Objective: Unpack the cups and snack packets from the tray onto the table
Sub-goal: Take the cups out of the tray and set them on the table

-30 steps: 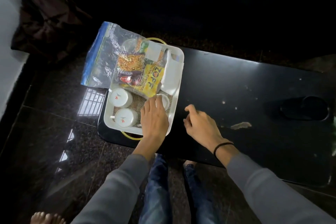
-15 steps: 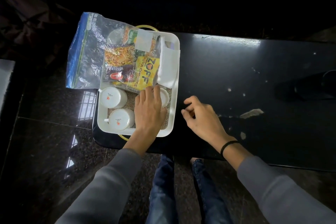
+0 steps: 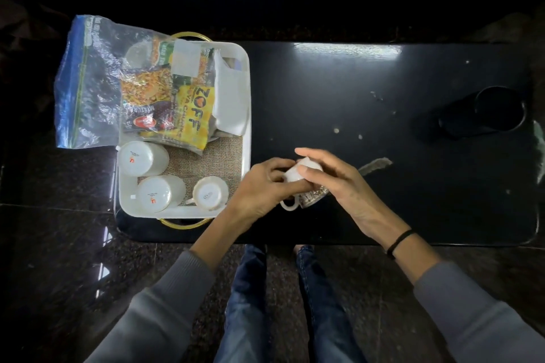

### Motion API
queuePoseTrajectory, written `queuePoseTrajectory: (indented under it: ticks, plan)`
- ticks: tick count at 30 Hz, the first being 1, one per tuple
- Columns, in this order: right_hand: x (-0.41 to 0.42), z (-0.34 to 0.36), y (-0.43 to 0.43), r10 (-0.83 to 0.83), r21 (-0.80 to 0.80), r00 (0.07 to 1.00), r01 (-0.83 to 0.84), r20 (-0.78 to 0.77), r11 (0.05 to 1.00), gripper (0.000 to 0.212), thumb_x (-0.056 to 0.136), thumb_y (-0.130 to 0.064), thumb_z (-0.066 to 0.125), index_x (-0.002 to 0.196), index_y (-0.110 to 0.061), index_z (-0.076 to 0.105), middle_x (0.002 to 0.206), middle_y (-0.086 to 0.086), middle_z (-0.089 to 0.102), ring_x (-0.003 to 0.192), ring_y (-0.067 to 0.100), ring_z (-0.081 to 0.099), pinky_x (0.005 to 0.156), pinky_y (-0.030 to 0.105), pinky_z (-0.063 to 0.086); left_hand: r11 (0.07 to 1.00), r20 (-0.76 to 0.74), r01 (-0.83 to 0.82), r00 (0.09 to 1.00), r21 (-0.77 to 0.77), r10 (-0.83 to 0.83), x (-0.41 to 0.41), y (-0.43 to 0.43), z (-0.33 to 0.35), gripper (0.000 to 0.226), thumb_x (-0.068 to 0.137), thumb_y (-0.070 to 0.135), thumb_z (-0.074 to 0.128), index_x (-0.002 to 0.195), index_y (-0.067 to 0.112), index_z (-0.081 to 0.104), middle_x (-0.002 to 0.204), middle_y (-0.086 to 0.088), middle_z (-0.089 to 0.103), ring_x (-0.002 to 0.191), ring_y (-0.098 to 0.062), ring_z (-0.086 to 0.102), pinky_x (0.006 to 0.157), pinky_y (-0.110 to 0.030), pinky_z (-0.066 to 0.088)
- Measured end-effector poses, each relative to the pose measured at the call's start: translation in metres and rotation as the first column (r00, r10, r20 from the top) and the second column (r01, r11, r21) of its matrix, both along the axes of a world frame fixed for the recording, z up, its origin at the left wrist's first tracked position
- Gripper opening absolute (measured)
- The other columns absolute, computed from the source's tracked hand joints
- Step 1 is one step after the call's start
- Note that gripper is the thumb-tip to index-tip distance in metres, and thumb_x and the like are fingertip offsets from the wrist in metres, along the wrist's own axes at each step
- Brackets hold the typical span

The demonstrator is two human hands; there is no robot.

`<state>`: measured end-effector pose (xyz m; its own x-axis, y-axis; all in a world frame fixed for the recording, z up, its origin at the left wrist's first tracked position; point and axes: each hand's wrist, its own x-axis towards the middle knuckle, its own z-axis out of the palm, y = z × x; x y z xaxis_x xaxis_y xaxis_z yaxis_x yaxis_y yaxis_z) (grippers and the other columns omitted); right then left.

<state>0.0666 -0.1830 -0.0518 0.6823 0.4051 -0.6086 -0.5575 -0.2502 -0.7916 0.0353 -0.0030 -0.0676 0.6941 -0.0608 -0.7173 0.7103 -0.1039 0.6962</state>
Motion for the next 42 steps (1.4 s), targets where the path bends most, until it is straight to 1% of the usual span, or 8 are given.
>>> queuePoseTrajectory:
  ticks: [4, 8, 18, 24, 29, 35, 38, 42]
  plan:
    - [-0.007, -0.016, -0.023, -0.118, -0.2, 0.983, 0.088, -0.142, 0.976, 0.034, 0.083, -0.058, 0.069, 0.112, -0.04, 0.07, 0.111, -0.008, 0.075, 0.101, 0.012, 0.073, 0.075, 0.027, 0.055, 0.99, -0.186, -0.096, 0.98, -0.102, 0.076, -0.013, -0.028, -0.017, 0.063, 0.063, 0.046, 0.095, 0.114, 0.02, 0.072, 0.094, -0.006, 0.082, 0.092, -0.022, 0.079, 0.087, -0.032, 0.061]
    - [-0.016, -0.033, -0.034, -0.282, -0.459, 0.925, 0.142, -0.253, 0.877, 0.069, 0.07, -0.072, 0.073, 0.105, -0.014, 0.061, 0.106, 0.002, 0.071, 0.089, 0.02, 0.075, 0.072, 0.035, 0.063, 0.944, -0.31, -0.308, 0.915, -0.122, 0.258, -0.029, -0.045, -0.031, 0.04, 0.079, 0.033, 0.089, 0.108, 0.009, 0.076, 0.092, -0.009, 0.082, 0.083, -0.019, 0.079, 0.077, -0.027, 0.064]
    - [-0.017, -0.046, -0.034, -0.364, -0.449, 0.822, 0.151, -0.438, 0.881, 0.069, 0.076, -0.055, 0.081, 0.119, -0.003, 0.067, 0.124, 0.014, 0.061, 0.094, 0.028, 0.074, 0.055, 0.026, 0.061, 0.953, -0.322, -0.303, 0.905, -0.032, 0.277, -0.039, -0.049, -0.05, 0.021, 0.092, 0.025, 0.078, 0.103, 0.008, 0.08, 0.101, -0.008, 0.081, 0.092, -0.016, 0.079, 0.078, -0.026, 0.063]
    - [-0.013, -0.049, -0.027, -0.361, -0.556, 0.853, 0.104, -0.376, 0.825, 0.065, 0.082, -0.063, 0.072, 0.111, -0.004, 0.066, 0.116, 0.01, 0.061, 0.065, 0.026, 0.078, 0.046, 0.025, 0.059, 0.963, -0.289, -0.27, 0.922, -0.008, 0.256, -0.033, -0.049, -0.051, 0.026, 0.094, 0.03, 0.075, 0.107, 0.007, 0.079, 0.102, -0.009, 0.081, 0.092, -0.018, 0.08, 0.087, -0.033, 0.064]
    - [-0.008, -0.044, -0.024, -0.156, -0.674, 0.949, -0.074, -0.274, 0.735, 0.075, 0.089, -0.076, 0.047, 0.109, -0.006, 0.064, 0.116, 0.012, 0.062, 0.074, 0.028, 0.076, 0.042, 0.023, 0.056, 0.981, -0.283, -0.187, 0.939, 0.047, 0.193, -0.026, -0.049, -0.041, 0.026, 0.097, 0.031, 0.071, 0.109, 0.008, 0.077, 0.097, -0.009, 0.08, 0.083, -0.015, 0.079, 0.074, -0.024, 0.065]
    - [-0.001, -0.022, -0.006, 0.368, -0.923, 0.93, -0.158, -0.019, 0.352, 0.069, 0.098, -0.07, 0.03, 0.119, -0.011, 0.058, 0.109, 0.013, 0.07, 0.101, 0.038, 0.068, 0.073, 0.041, 0.046, 0.974, -0.139, -0.008, 0.989, 0.226, 0.041, -0.021, -0.032, -0.017, 0.03, 0.102, 0.028, 0.062, 0.117, 0.003, 0.07, 0.099, -0.007, 0.073, 0.084, -0.024, 0.075, 0.075, -0.036, 0.065]
    - [0.004, -0.015, 0.013, 0.415, -0.913, 0.906, -0.096, 0.085, 0.397, 0.059, 0.1, -0.066, 0.033, 0.109, -0.014, 0.058, 0.091, 0.005, 0.066, 0.095, 0.036, 0.07, 0.068, 0.038, 0.047, 0.852, 0.012, 0.163, 0.981, 0.498, -0.195, -0.019, -0.007, -0.003, 0.028, 0.101, 0.028, 0.062, 0.12, 0.009, 0.069, 0.113, -0.008, 0.074, 0.099, -0.027, 0.071, 0.088, -0.042, 0.059]
    - [0.006, -0.015, 0.052, 0.459, -0.832, 0.866, -0.099, 0.198, 0.546, 0.045, 0.1, -0.059, 0.043, 0.094, -0.018, 0.061, 0.086, 0.003, 0.069, 0.087, 0.033, 0.07, 0.068, 0.038, 0.053, 0.329, -0.014, 0.291, 0.768, 0.898, -0.64, -0.023, 0.031, 0.006, 0.035, 0.101, 0.031, 0.056, 0.133, 0.017, 0.06, 0.129, -0.003, 0.066, 0.123, -0.026, 0.057, 0.107, -0.042, 0.039]
